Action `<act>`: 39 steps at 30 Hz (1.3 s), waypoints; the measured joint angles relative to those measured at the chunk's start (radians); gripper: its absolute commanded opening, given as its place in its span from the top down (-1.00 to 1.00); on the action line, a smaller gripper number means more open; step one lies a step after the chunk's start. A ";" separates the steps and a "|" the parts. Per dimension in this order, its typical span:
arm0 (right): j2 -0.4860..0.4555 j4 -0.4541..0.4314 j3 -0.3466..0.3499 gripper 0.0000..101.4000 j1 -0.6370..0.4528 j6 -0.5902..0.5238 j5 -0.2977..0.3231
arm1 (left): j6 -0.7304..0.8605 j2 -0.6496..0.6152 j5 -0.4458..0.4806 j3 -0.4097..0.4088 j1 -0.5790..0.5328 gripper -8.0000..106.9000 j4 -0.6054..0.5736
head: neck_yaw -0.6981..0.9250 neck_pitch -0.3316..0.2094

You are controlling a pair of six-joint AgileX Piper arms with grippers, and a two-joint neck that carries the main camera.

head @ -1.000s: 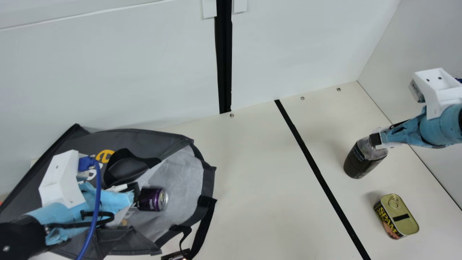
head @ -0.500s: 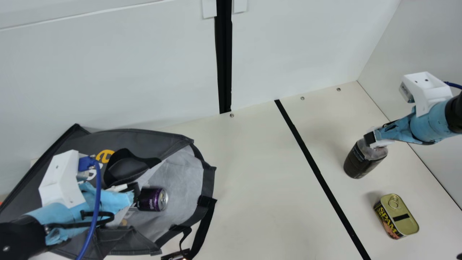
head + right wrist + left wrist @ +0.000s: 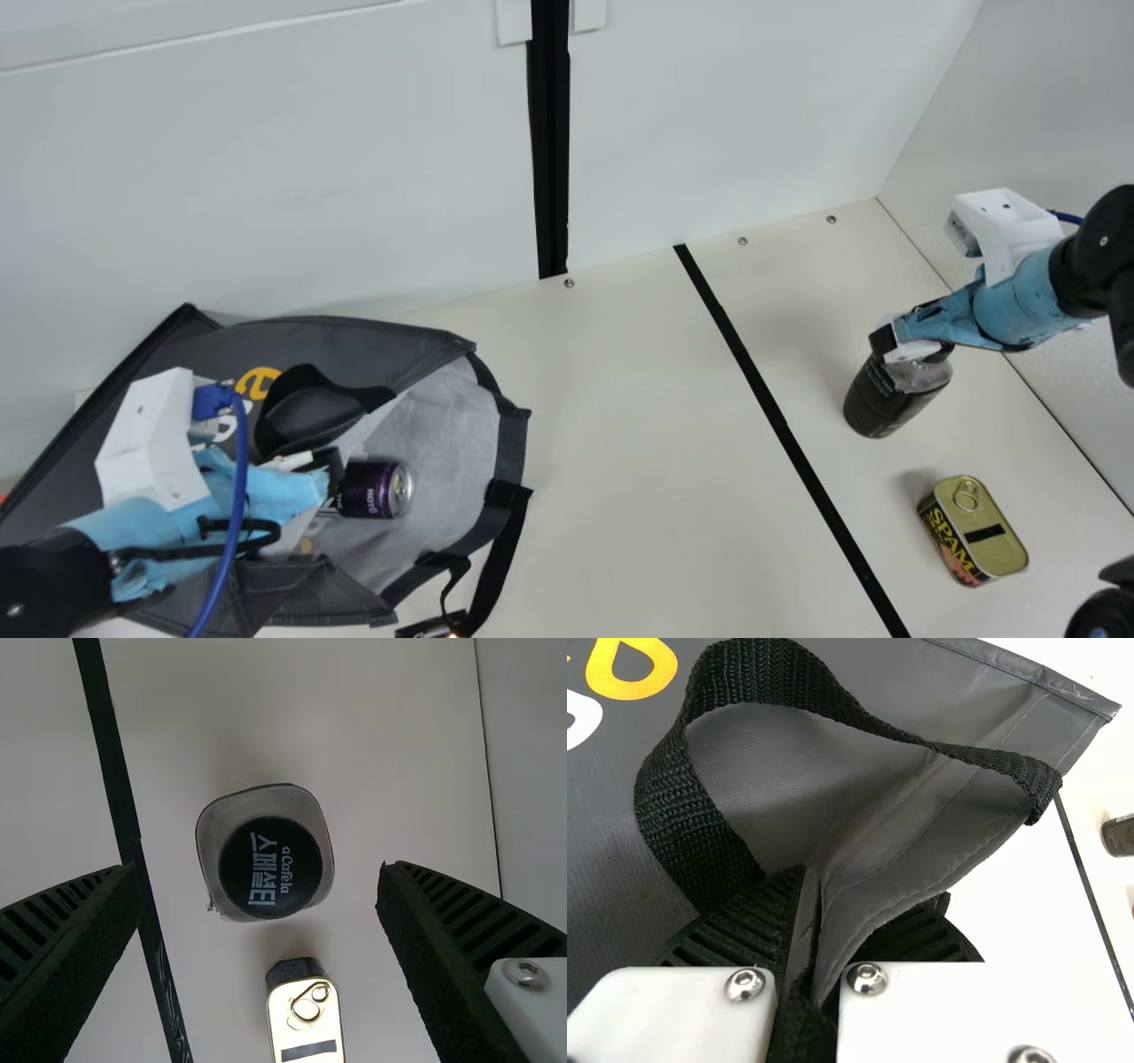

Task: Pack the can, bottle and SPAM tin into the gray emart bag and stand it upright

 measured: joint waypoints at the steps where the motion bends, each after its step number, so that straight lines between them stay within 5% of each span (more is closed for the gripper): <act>1: 0.004 -0.001 0.000 -0.87 0.001 -0.001 -0.003 | 0.000 0.000 0.000 0.000 0.000 1.00 0.000 | 0.000 0.000; 17: 0.064 -0.007 -0.016 -0.87 0.007 -0.013 -0.007 | 0.000 0.000 0.000 0.000 0.000 1.00 0.000 | 0.000 0.000; 31: 0.082 0.001 -0.022 0.97 0.005 -0.028 -0.007 | 0.000 0.000 0.000 0.000 0.000 1.00 0.000 | 0.000 0.000; 39: 0.083 0.049 -0.044 1.00 0.002 -0.078 0.018 | 0.000 0.000 0.000 0.000 0.000 1.00 0.000 | 0.000 0.000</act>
